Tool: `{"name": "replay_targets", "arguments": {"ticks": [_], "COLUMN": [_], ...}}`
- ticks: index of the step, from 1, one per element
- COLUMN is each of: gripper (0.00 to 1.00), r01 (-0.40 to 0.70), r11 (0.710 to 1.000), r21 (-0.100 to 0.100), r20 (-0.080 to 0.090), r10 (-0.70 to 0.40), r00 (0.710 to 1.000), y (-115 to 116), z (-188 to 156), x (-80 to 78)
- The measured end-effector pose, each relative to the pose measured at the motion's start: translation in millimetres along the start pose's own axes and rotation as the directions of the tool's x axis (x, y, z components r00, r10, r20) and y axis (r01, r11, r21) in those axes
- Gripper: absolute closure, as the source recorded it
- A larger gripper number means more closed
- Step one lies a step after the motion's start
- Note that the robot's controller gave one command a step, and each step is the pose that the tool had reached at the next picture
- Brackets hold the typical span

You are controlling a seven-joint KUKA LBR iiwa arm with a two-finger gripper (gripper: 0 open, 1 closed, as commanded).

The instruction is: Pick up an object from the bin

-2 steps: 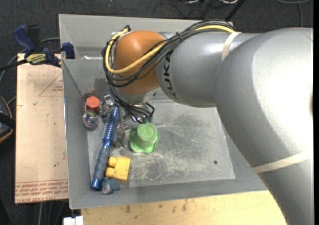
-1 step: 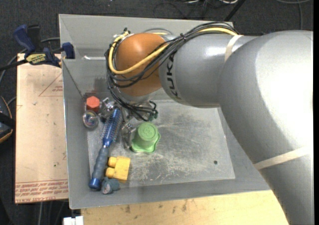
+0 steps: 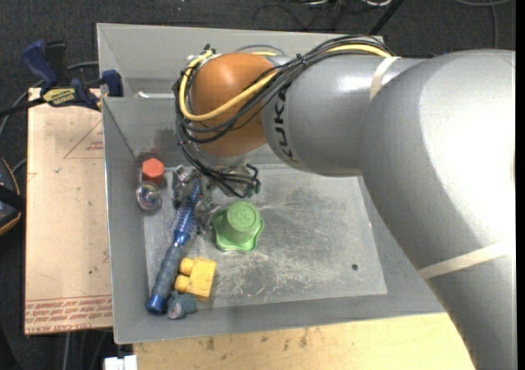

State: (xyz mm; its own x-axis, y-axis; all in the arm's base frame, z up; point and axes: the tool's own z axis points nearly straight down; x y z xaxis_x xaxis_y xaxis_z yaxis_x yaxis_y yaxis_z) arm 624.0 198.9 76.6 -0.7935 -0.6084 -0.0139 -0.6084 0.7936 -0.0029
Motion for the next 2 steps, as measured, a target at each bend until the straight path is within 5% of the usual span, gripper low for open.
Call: {"name": "replay_targets", "arguments": {"ticks": [1,2], "gripper": [1.0,1.0], "r01": [-0.088,0.363], "r11": [0.996,0.932], "r21": [0.0,-0.003], "r20": [-0.003,-0.004], "r10": [0.088,-0.363], "r00": [0.996,0.932], "y": [-3.4,21.5], "z": [-113.9,-201.3], "x": [5.0,-7.3]}}
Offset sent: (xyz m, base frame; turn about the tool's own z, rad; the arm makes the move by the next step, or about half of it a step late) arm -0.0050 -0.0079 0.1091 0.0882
